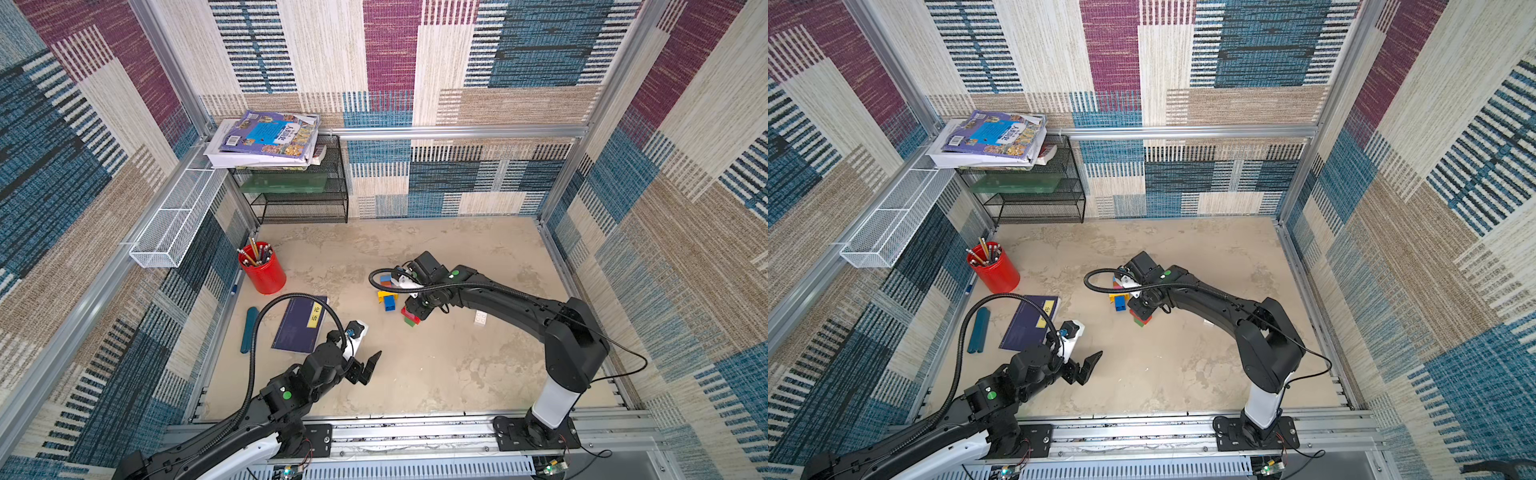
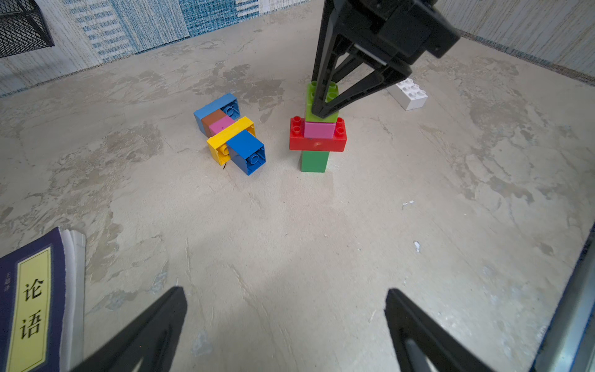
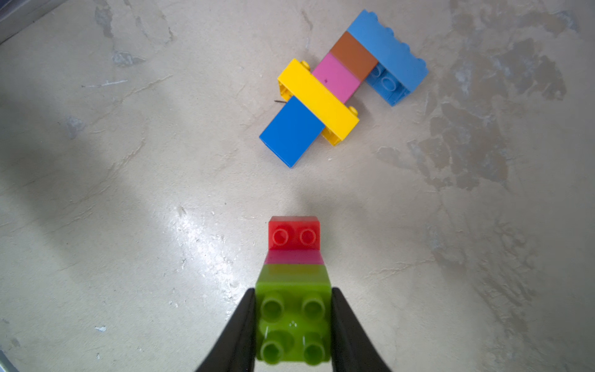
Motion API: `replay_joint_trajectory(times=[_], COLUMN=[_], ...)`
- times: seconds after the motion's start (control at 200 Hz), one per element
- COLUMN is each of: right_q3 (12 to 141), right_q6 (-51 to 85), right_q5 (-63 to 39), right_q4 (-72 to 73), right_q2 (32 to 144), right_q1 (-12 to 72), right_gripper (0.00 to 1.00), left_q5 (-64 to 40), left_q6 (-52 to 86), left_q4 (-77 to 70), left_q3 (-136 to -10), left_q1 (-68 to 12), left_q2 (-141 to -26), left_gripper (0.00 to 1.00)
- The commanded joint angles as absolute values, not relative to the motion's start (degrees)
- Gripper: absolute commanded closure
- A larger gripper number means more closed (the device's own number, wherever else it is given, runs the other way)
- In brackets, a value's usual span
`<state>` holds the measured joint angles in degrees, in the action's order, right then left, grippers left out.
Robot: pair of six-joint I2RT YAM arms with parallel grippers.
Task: Assemble the letter f with lego
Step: Assemble the lego brick with the lego brick.
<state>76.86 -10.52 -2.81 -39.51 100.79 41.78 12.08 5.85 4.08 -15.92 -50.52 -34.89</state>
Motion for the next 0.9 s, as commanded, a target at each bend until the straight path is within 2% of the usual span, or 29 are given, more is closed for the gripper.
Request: replay_joint_trajectory(times=[0.0, 0.331, 0.896], right_q3=[76.4, 71.5, 71.9], right_q6=[-10.7, -8.5, -10.6], right_q5=[-3.5, -5.9, -9.6], right_q4=[-40.9, -39.7, -40.4], right_q2=[101.8, 104.5, 98.3], right_q1=[41.8, 41.8, 41.8], right_gripper=[0.66, 0.67, 0.66], left_q5=[12.6, 12.7, 12.7], left_q6=[5.9, 5.9, 5.9], left_q4=[3.1, 3.2, 3.1], left_q3=[-16.2, -16.2, -16.2], left_q1=[-50.6, -50.6, -50.6], left_q2=[-34.8, -34.9, -34.8], left_gripper=[0.01, 0.01, 0.01])
